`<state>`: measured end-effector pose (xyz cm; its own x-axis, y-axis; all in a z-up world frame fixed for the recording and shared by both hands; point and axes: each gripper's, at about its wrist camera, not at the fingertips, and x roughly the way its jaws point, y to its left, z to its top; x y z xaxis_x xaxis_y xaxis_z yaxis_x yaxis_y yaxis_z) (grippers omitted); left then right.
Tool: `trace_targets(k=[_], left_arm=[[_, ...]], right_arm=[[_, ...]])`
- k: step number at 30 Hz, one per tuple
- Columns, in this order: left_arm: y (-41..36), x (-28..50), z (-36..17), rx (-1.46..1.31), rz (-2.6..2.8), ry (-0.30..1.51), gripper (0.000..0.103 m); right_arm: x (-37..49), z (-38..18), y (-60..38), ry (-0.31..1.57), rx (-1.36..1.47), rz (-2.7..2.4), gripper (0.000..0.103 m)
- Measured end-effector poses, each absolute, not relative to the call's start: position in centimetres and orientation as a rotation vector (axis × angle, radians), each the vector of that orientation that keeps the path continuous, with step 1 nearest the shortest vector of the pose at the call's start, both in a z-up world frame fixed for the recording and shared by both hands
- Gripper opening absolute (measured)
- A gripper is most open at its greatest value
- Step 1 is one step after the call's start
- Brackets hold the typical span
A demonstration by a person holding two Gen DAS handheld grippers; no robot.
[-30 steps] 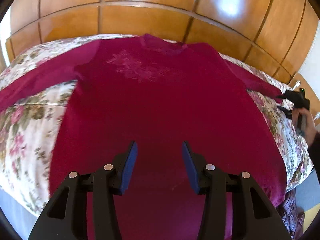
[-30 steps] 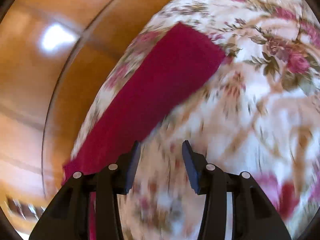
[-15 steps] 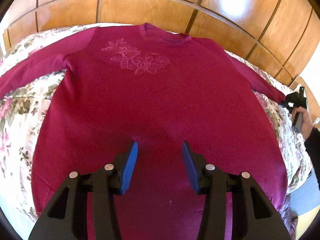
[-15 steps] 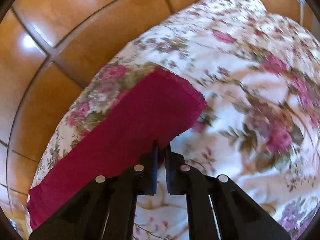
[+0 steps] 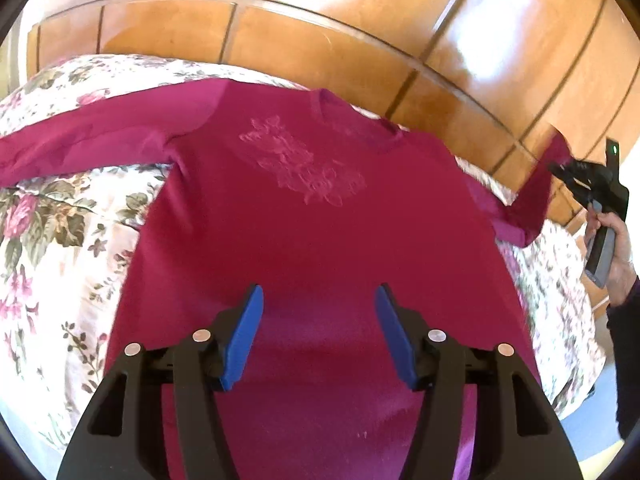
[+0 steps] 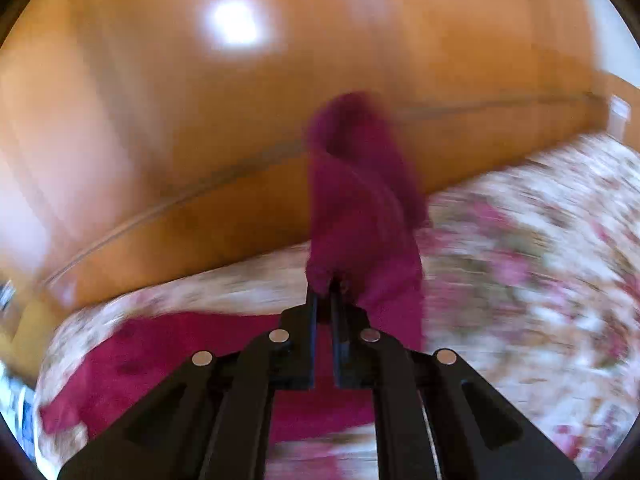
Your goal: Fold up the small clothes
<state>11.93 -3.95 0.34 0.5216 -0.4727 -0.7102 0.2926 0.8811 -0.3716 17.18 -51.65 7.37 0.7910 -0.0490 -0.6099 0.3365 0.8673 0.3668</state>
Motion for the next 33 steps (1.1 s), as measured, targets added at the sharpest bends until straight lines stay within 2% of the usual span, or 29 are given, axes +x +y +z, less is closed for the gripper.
trace_targets(k=[7, 8, 10, 11, 12, 15, 21, 27, 28, 29, 33], left_arm=[[-2.6, 14.0, 1.0, -0.301, -0.463, 0.894, 0.057], [-2.5, 14.7, 1.0, -0.321, -0.465, 0.897, 0.057], [-2.3, 15.8, 1.1, -0.348, -0.468, 0.903, 0.057], [-2.1, 16.3, 1.1, -0.359, -0.468, 0.904, 0.057], [-2.1, 16.7, 1.2, -0.369, -0.467, 0.906, 0.057], [-1.8, 18.2, 1.5, -0.4, -0.468, 0.901, 0.056], [-2.9, 22.4, 1.6, -0.413, -0.471, 0.898, 0.056], [-5.3, 27.7, -0.4, -0.413, -0.452, 0.97, 0.056], [-5.8, 28.5, -0.8, -0.418, -0.453, 0.983, 0.054], [-6.4, 29.3, -1.2, -0.425, -0.448, 1.001, 0.045], [-8.0, 31.7, -2.6, -0.427, -0.42, 1.049, 0.024]], right_arm=[[25.6, 6.6, -34.3, 0.718, 0.432, 0.203, 0.005], [26.1, 6.2, -32.4, 0.738, 0.417, 0.247, 0.01], [27.0, 5.4, -29.6, 0.774, 0.388, 0.3, 0.032], [27.1, 5.2, -29.0, 0.775, 0.391, 0.302, 0.056], [26.8, 5.2, -28.9, 0.763, 0.399, 0.303, 0.058], [24.5, 5.4, -31.1, 0.726, 0.449, 0.297, 0.058], [17.7, 4.2, -38.3, 0.712, 0.462, 0.109, 0.065], [10.8, -1.6, -46.3, 0.828, 0.5, -0.167, 0.067], [10.5, -2.2, -46.7, 0.842, 0.505, -0.183, 0.067], [10.3, -2.9, -47.0, 0.851, 0.509, -0.192, 0.067], [12.4, -4.8, -46.3, 0.872, 0.503, -0.203, 0.067]])
